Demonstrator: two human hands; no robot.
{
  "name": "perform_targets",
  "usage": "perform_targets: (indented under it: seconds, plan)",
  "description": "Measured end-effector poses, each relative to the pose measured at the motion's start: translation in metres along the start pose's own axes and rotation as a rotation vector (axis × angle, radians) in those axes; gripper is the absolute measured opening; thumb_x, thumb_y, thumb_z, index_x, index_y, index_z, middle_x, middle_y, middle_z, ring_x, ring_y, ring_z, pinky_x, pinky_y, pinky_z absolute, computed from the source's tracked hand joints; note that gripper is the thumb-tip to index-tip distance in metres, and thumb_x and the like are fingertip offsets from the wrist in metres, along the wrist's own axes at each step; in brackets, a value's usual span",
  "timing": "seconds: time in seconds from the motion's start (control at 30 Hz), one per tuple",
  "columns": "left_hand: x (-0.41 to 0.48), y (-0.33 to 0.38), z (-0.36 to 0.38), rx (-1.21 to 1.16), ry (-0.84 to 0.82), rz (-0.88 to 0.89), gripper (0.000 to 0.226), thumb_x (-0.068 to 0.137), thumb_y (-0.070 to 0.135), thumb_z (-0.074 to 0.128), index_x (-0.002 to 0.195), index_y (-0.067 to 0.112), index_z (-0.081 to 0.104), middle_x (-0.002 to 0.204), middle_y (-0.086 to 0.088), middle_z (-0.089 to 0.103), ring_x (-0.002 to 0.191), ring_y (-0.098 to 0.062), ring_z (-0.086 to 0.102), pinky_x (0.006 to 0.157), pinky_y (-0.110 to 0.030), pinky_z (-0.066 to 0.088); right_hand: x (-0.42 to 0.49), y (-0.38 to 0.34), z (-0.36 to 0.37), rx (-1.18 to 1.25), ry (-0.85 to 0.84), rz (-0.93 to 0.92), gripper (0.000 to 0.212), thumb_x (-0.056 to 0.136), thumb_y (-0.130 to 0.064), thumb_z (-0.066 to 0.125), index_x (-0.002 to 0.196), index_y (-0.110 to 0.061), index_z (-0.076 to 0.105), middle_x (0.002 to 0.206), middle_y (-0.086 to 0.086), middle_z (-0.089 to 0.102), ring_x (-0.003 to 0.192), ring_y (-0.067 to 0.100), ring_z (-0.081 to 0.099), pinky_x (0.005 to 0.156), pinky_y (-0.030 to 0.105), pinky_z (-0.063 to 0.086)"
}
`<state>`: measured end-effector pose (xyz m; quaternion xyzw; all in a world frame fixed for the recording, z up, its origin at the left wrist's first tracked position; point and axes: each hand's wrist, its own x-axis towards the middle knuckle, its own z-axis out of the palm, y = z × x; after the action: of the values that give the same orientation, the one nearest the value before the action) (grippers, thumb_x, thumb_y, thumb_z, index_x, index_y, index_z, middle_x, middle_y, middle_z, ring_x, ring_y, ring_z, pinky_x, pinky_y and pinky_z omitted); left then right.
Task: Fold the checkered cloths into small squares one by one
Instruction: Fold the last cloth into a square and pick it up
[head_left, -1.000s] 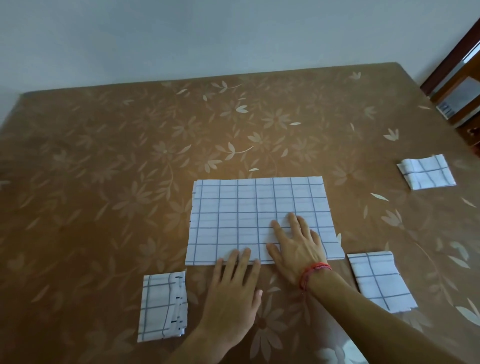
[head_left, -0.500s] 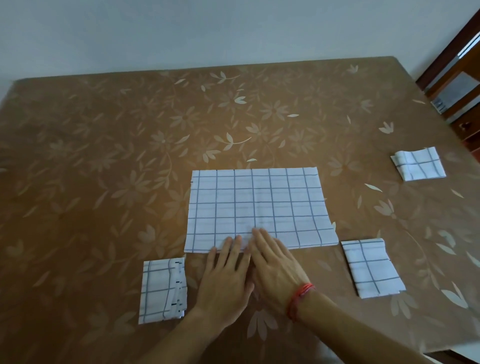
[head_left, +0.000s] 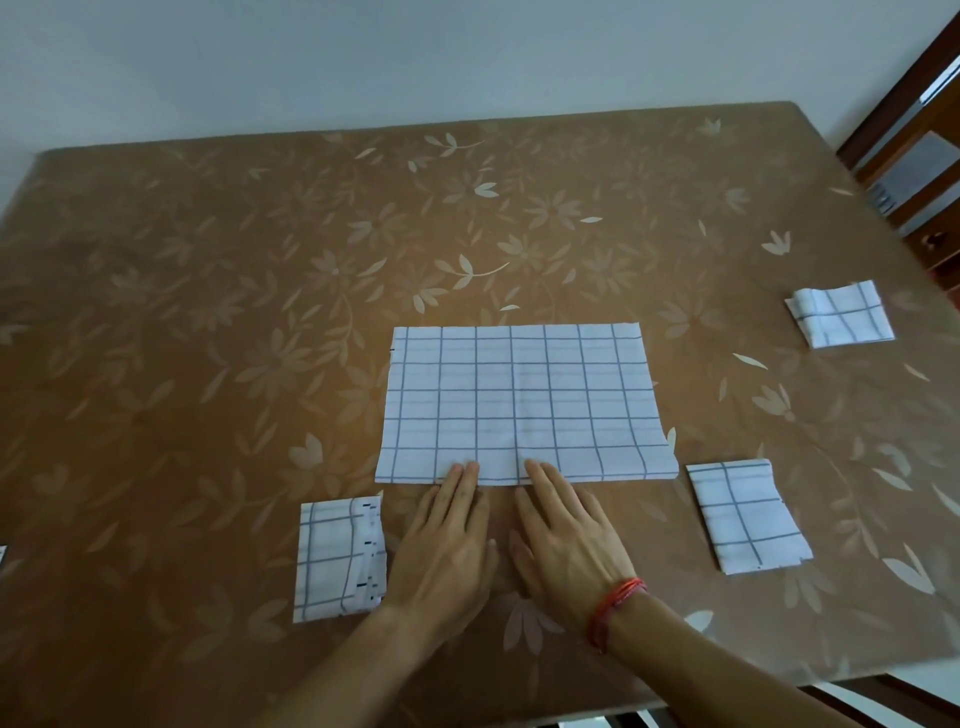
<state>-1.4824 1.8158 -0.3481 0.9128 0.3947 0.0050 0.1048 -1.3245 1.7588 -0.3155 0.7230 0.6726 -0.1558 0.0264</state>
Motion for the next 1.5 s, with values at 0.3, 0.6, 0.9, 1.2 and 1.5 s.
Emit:
perform_targets:
  seconds: [0.3, 0.6, 0.9, 1.2, 1.5]
  plan:
    - [0.025, -0.003, -0.005, 0.037, -0.031, -0.078, 0.061, 0.093, 0.035, 0.035, 0.135, -0.007, 0.05, 0.146, -0.022, 0.046, 0.137, -0.032, 0.043, 0.106, -0.047, 0.044, 0.019, 0.014, -0.026, 0.101, 0.328, -0.019, 0.058, 0.099, -0.027, 0.027, 0.146, 0.007, 0.023, 0.156, 0.003, -0.017, 0.145, 0.016, 0.019, 0.108, 0.01, 0.027]
    - [0.057, -0.018, -0.012, 0.025, -0.014, -0.101, 0.054, 0.097, 0.036, 0.028, 0.124, 0.002, 0.061, 0.148, -0.022, 0.042, 0.143, -0.036, 0.032, 0.115, -0.05, 0.029, 0.057, 0.028, -0.005, -0.07, 0.005, 0.037, 0.056, 0.089, -0.04, 0.035, 0.125, -0.006, 0.061, 0.137, 0.017, 0.054, 0.128, 0.033, 0.051, 0.105, 0.047, 0.039]
    - [0.05, -0.031, -0.021, 0.096, -0.159, -0.301, 0.066, 0.097, 0.035, 0.03, 0.147, -0.008, 0.03, 0.152, -0.037, 0.022, 0.144, -0.046, 0.02, 0.116, -0.055, 0.026, 0.083, -0.023, -0.001, 0.003, 0.026, -0.214, 0.061, 0.091, -0.034, 0.029, 0.138, -0.002, 0.048, 0.146, 0.015, 0.044, 0.137, 0.028, 0.04, 0.107, 0.046, 0.04]
    - [0.054, -0.039, -0.031, 0.028, -0.406, -0.384, 0.076, 0.102, 0.043, 0.031, 0.153, 0.009, -0.014, 0.154, -0.032, -0.023, 0.144, -0.042, -0.024, 0.12, -0.049, -0.006, 0.087, -0.021, 0.018, -0.042, -0.053, -0.182, 0.065, 0.092, -0.04, 0.028, 0.142, -0.001, 0.042, 0.152, 0.015, 0.035, 0.141, 0.027, 0.032, 0.111, 0.047, 0.034]
    - [0.058, -0.036, -0.035, -0.034, -0.428, -0.434, 0.073, 0.104, 0.034, 0.029, 0.148, -0.009, -0.01, 0.154, -0.034, -0.02, 0.146, -0.041, -0.017, 0.122, -0.048, 0.0, 0.054, 0.041, 0.0, -0.085, -0.11, 0.046, 0.073, 0.094, -0.047, 0.001, 0.152, -0.003, -0.004, 0.159, 0.012, -0.013, 0.148, 0.024, -0.012, 0.119, 0.042, -0.009]
